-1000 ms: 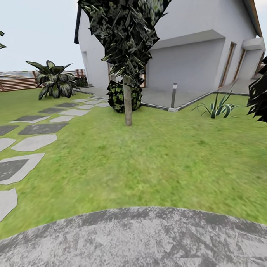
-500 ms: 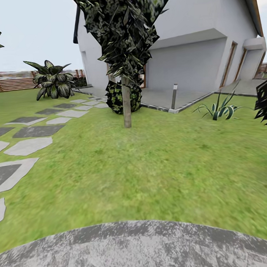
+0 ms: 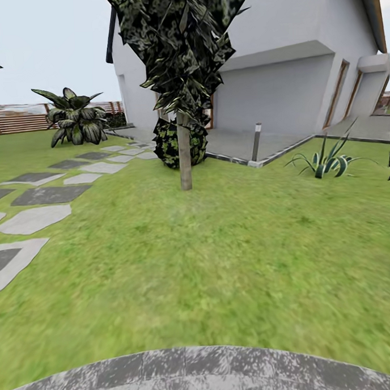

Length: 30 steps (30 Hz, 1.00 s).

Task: In the garden, pick up the pesticide atomizer on the floor and spray pesticide onto both trees until each tree trunk is fully covered.

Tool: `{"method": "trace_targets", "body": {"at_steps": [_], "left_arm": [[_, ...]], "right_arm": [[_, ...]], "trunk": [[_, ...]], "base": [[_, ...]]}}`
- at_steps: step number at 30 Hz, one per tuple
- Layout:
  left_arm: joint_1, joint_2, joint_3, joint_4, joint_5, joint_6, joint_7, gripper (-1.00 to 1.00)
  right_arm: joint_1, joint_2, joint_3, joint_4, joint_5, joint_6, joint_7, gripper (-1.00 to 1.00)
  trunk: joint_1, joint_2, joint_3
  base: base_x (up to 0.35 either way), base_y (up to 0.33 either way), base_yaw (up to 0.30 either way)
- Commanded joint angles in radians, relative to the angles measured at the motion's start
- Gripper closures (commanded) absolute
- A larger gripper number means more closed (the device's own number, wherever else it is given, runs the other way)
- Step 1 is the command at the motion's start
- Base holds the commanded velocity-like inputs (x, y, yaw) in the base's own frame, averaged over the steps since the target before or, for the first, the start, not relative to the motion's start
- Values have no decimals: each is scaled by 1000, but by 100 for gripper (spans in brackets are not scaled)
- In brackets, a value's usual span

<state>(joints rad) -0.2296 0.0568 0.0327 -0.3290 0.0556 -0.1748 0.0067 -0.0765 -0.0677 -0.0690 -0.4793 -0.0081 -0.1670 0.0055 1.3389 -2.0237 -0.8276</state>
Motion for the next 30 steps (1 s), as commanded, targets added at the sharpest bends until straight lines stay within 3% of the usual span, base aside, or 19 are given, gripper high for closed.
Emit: {"method": "trace_targets", "body": {"at_steps": [1,30], "left_arm": [[-1,0,-1,1,6,-3,0,-100],[-1,0,-1,1,6,-3,0,-100]], "right_arm": [[0,0,-2,1,-1,-3,1,-100],[0,0,-2,3,0,-3,1,-100]], "trunk": [[0,0,-1],[0,0,-1]], "base": [[339,0,0],[339,0,-28]]}}
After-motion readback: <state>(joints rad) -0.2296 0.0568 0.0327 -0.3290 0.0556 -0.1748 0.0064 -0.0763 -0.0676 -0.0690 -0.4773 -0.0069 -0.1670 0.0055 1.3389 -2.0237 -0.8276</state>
